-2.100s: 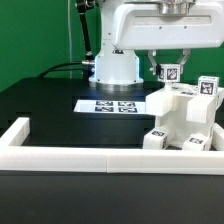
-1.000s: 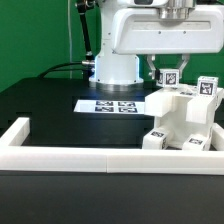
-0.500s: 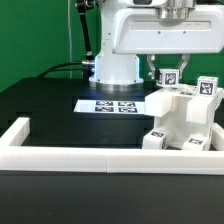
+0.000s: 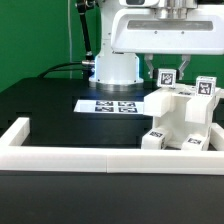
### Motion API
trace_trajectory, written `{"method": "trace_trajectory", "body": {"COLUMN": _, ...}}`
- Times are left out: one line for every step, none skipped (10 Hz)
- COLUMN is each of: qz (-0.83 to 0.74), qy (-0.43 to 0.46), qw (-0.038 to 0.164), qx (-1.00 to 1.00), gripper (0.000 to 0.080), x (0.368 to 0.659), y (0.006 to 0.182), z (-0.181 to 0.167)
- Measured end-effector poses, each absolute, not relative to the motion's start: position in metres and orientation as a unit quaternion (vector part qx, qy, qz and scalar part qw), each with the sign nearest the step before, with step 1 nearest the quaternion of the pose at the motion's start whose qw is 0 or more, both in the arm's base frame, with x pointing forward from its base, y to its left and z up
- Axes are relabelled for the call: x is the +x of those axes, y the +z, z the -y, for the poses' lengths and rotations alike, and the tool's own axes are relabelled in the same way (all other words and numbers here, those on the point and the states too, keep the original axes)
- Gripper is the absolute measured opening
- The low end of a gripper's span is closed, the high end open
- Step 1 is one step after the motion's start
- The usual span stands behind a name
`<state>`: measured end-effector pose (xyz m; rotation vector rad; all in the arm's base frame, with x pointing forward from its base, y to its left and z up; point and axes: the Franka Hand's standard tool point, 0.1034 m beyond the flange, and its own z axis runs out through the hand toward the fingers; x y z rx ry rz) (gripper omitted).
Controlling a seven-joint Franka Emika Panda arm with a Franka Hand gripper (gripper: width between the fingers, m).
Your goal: Assemble chair
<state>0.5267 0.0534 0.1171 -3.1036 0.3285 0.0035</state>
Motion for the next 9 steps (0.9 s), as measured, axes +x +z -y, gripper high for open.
{"method": "trace_trajectory", "body": {"qz": -0.145, "qy": 0.002, "qw": 0.01, "qx": -0.989, "gripper": 0.029, "x": 0.5266, "y": 0.1171, "z": -0.0539}}
{"method": "trace_trajectory", "body": {"qz": -0.171, "qy": 0.002, "qw": 0.01, "qx": -0.985, "gripper": 0.029, "x": 0.5266, "y": 0.1171, "z": -0.0542}}
{"method": "trace_trajectory", "body": {"qz": -0.187, "qy": 0.002, "qw": 0.01, "qx": -0.982, "gripper": 0.029, "x": 0.5266, "y": 0.1171, "z": -0.0543}}
{"method": "trace_trajectory", "body": {"qz": -0.226, "qy": 0.002, "qw": 0.011, "qx": -0.974, "gripper": 0.029, "x": 0.5265, "y": 0.1171, "z": -0.055}}
{"method": "trace_trajectory", "body": {"qz": -0.262, "qy": 0.003, "qw": 0.01, "qx": -0.965, "gripper": 0.029, "x": 0.5265, "y": 0.1171, "z": -0.0554}}
{"method": "trace_trajectory", "body": {"qz": -0.298, "qy": 0.003, "qw": 0.01, "qx": -0.955, "gripper": 0.029, "x": 0.5264, "y": 0.1171, "z": -0.0559}}
{"method": "trace_trajectory", "body": {"qz": -0.322, "qy": 0.004, "qw": 0.01, "qx": -0.947, "gripper": 0.029, "x": 0.5264, "y": 0.1171, "z": -0.0563}}
{"method": "trace_trajectory", "body": {"qz": -0.345, "qy": 0.004, "qw": 0.011, "qx": -0.939, "gripper": 0.029, "x": 0.5263, "y": 0.1171, "z": -0.0567}}
{"method": "trace_trajectory", "body": {"qz": -0.393, "qy": 0.005, "qw": 0.013, "qx": -0.92, "gripper": 0.029, "x": 0.5263, "y": 0.1171, "z": -0.0578}}
